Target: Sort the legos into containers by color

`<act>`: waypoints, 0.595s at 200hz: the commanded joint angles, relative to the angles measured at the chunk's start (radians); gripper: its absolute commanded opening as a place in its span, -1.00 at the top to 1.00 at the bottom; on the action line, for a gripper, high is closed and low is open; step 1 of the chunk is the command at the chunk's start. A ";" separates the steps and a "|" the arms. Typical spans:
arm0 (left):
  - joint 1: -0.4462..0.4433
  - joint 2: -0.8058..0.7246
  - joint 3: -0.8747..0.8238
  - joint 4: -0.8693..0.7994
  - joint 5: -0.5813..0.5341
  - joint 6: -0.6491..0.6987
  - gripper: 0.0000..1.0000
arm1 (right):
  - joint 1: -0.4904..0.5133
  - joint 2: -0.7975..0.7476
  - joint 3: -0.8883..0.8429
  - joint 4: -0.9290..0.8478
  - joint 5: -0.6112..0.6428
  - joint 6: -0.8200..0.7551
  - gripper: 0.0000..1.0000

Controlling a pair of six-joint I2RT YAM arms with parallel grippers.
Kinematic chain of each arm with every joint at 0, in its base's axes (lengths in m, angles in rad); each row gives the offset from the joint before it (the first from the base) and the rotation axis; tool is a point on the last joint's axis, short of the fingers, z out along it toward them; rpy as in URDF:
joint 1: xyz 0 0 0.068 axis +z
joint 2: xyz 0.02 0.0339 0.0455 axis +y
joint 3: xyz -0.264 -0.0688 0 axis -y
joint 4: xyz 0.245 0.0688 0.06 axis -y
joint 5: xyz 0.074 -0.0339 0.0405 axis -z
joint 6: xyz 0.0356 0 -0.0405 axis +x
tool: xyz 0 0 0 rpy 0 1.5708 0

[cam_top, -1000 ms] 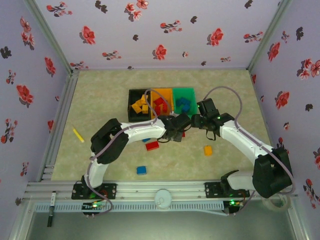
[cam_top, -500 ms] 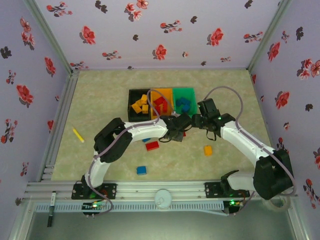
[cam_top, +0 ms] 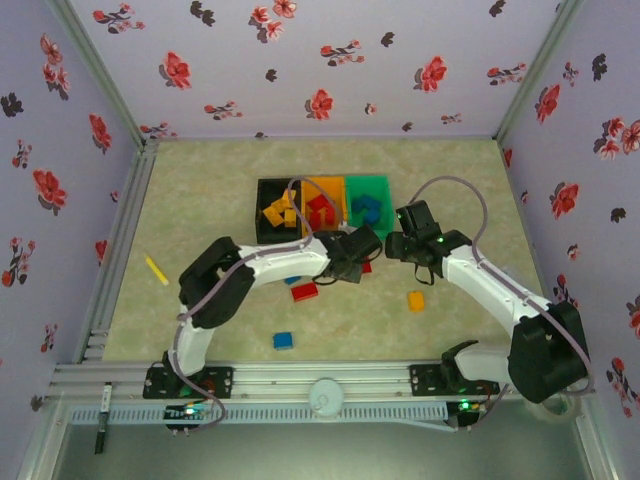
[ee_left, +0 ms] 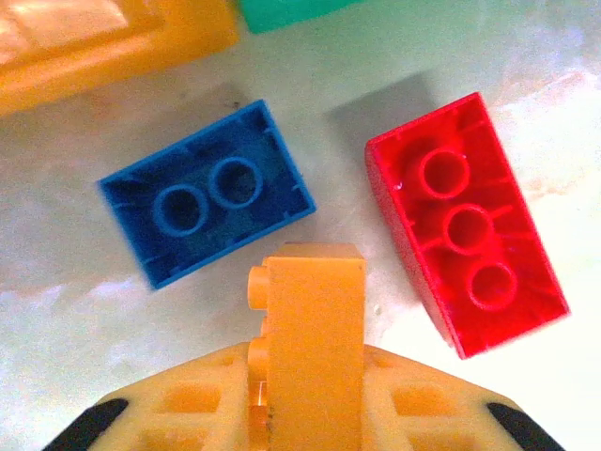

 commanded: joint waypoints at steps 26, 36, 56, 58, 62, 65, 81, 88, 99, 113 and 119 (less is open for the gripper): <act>0.017 -0.244 -0.035 -0.106 -0.118 0.016 0.56 | -0.006 -0.021 -0.018 0.000 0.021 0.023 -0.10; 0.032 -0.271 -0.040 -0.121 -0.137 0.024 0.56 | -0.006 -0.018 -0.018 0.002 0.016 0.024 -0.10; 0.079 -0.310 -0.062 -0.125 -0.151 0.050 0.54 | -0.005 -0.017 -0.022 0.004 0.014 0.025 -0.10; 0.085 -0.311 -0.064 -0.125 -0.151 0.052 0.54 | -0.006 -0.016 -0.022 0.007 0.014 0.025 -0.10; 0.098 -0.319 -0.069 -0.125 -0.152 0.058 0.54 | -0.005 -0.017 -0.025 0.008 0.015 0.025 -0.10; 0.108 -0.321 -0.072 -0.126 -0.153 0.064 0.54 | -0.005 -0.017 -0.027 0.008 0.015 0.025 -0.10; 0.167 -0.331 -0.088 -0.120 -0.159 0.085 0.54 | -0.006 -0.020 -0.033 0.005 0.013 0.027 -0.10; 0.192 -0.332 -0.094 -0.115 -0.159 0.095 0.55 | -0.005 -0.023 -0.036 0.005 0.010 0.028 -0.10; 0.234 -0.332 -0.102 -0.100 -0.157 0.115 0.54 | -0.006 -0.030 -0.048 0.006 0.007 0.029 -0.10; 0.277 -0.321 -0.101 -0.087 -0.155 0.145 0.53 | -0.006 -0.039 -0.067 0.013 0.004 0.036 -0.09; 0.295 -0.313 -0.096 -0.086 -0.155 0.155 0.53 | -0.006 -0.040 -0.076 0.019 -0.001 0.039 -0.10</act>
